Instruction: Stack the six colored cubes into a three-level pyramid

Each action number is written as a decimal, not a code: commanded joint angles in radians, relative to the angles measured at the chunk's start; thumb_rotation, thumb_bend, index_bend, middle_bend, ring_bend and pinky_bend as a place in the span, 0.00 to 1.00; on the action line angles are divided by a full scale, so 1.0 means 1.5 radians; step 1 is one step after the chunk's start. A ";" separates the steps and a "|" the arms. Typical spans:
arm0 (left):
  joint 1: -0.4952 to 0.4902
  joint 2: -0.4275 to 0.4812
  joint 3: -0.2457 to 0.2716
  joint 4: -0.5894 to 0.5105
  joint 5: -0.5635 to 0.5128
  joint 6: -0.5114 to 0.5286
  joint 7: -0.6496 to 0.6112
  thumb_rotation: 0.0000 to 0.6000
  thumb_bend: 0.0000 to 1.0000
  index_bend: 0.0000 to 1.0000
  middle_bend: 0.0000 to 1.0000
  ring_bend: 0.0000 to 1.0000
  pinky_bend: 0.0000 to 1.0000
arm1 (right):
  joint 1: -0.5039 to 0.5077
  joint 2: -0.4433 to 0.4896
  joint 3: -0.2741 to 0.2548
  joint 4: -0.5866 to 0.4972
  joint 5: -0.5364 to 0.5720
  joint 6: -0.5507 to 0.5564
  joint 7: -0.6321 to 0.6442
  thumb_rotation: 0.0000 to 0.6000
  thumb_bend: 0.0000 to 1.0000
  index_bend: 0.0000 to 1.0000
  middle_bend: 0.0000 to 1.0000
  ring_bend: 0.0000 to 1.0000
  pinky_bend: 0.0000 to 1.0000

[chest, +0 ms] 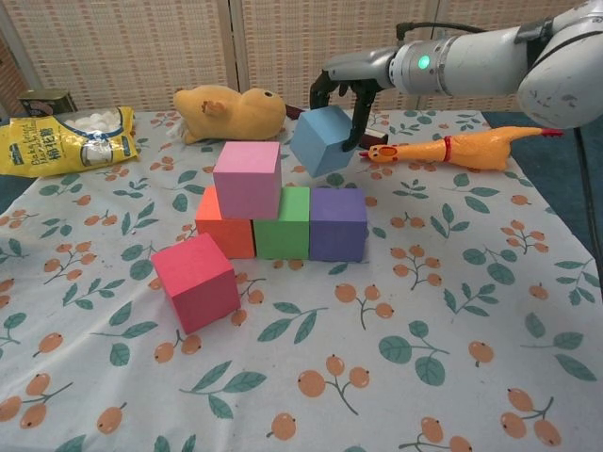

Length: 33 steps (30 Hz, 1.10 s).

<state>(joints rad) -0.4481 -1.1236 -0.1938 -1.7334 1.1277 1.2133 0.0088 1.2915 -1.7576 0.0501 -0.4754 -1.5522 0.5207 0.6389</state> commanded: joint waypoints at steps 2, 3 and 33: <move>0.002 0.006 -0.002 -0.011 0.014 0.006 0.007 1.00 0.30 0.15 0.12 0.01 0.13 | -0.077 0.138 0.058 -0.210 0.088 0.053 -0.081 1.00 0.00 0.41 0.36 0.10 0.18; 0.002 0.008 -0.001 -0.013 0.018 0.007 0.011 1.00 0.30 0.16 0.12 0.01 0.13 | -0.089 0.164 0.066 -0.255 0.106 0.055 -0.100 1.00 0.00 0.42 0.36 0.10 0.18; 0.021 0.013 0.026 -0.050 0.075 0.024 0.069 1.00 0.30 0.15 0.12 0.01 0.13 | 0.010 0.370 0.015 -0.838 0.862 0.161 -0.647 1.00 0.00 0.41 0.38 0.14 0.19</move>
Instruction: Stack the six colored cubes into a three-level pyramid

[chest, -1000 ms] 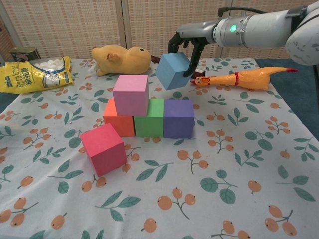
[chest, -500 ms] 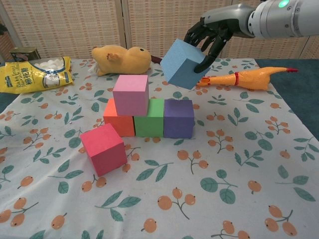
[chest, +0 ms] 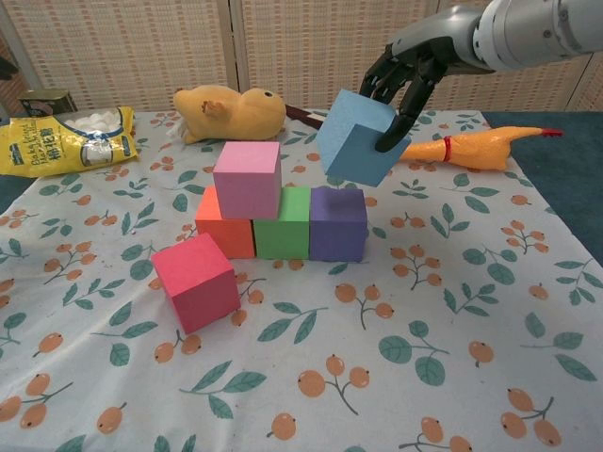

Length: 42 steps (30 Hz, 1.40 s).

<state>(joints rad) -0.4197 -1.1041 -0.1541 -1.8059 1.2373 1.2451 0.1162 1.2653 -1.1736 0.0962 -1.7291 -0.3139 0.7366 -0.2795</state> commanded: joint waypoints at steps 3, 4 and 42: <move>0.003 -0.001 0.000 -0.003 0.004 0.002 -0.005 1.00 0.30 0.15 0.12 0.00 0.12 | 0.045 -0.040 -0.020 0.011 0.068 0.023 -0.060 1.00 0.00 0.40 0.38 0.14 0.19; 0.004 -0.001 0.000 -0.003 0.004 0.001 -0.005 1.00 0.30 0.15 0.12 0.00 0.12 | 0.050 -0.047 -0.022 0.016 0.077 0.024 -0.068 1.00 0.00 0.40 0.38 0.14 0.19; 0.026 0.011 -0.001 0.003 0.015 -0.008 -0.074 1.00 0.31 0.13 0.09 0.00 0.12 | -0.018 -0.092 0.019 0.026 -0.047 0.042 -0.034 1.00 0.00 0.07 0.13 0.00 0.04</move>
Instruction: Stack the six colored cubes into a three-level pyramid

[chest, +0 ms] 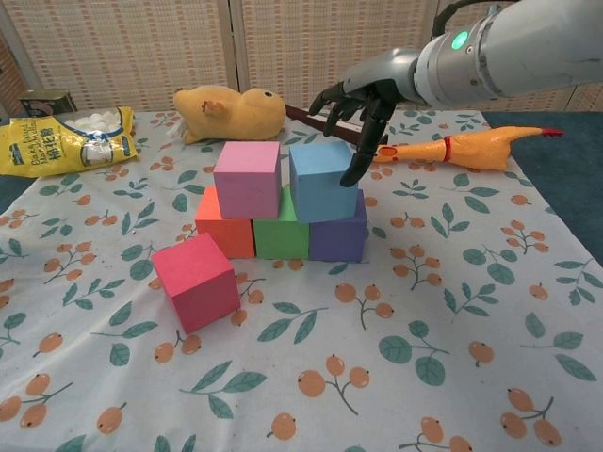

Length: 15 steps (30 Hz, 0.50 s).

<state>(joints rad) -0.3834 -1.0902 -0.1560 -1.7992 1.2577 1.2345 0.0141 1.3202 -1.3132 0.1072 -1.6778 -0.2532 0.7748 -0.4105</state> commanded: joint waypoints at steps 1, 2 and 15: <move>0.002 0.003 0.000 -0.001 0.002 -0.002 -0.009 1.00 0.30 0.13 0.09 0.00 0.12 | -0.066 -0.001 0.013 -0.007 -0.111 0.019 0.064 1.00 0.00 0.10 0.14 0.00 0.04; 0.002 0.004 0.000 -0.001 0.002 -0.003 -0.012 1.00 0.30 0.13 0.09 0.00 0.12 | -0.076 -0.004 0.013 -0.004 -0.136 0.021 0.073 1.00 0.00 0.13 0.15 0.00 0.04; 0.007 0.007 -0.001 -0.003 0.002 -0.006 -0.027 1.00 0.31 0.13 0.08 0.00 0.13 | -0.130 -0.066 0.020 0.087 -0.265 -0.001 0.126 1.00 0.00 0.23 0.16 0.00 0.04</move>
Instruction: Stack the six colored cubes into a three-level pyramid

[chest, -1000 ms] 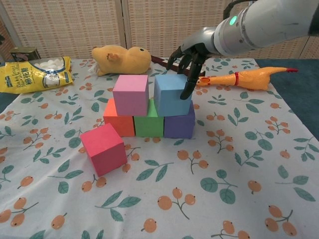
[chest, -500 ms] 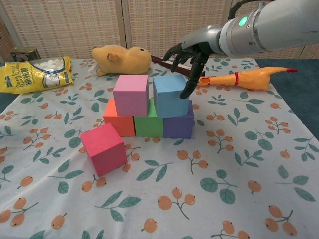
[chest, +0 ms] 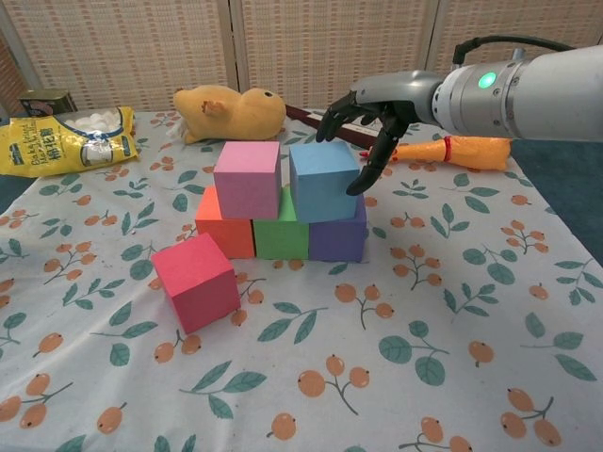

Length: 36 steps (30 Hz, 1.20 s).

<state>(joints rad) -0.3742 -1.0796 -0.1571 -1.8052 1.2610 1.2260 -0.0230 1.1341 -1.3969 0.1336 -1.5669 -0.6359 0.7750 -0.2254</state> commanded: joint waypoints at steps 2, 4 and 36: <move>0.002 0.002 0.000 0.002 -0.001 -0.003 -0.008 1.00 0.31 0.13 0.08 0.00 0.13 | -0.009 -0.015 0.005 0.022 -0.013 -0.006 0.005 1.00 0.00 0.23 0.17 0.00 0.04; 0.002 0.003 0.000 0.002 -0.001 -0.006 -0.013 1.00 0.30 0.13 0.07 0.00 0.13 | -0.011 -0.018 0.006 0.027 -0.014 -0.012 0.006 1.00 0.00 0.24 0.18 0.00 0.04; 0.008 0.006 -0.001 0.003 0.023 0.003 -0.039 1.00 0.30 0.11 0.07 0.00 0.13 | 0.009 -0.059 0.070 -0.016 0.160 0.082 -0.114 1.00 0.00 0.44 0.29 0.04 0.04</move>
<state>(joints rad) -0.3615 -1.0713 -0.1591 -1.8004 1.2956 1.2306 -0.0810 1.1443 -1.4811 0.2360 -1.5937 -0.4000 0.8961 -0.3931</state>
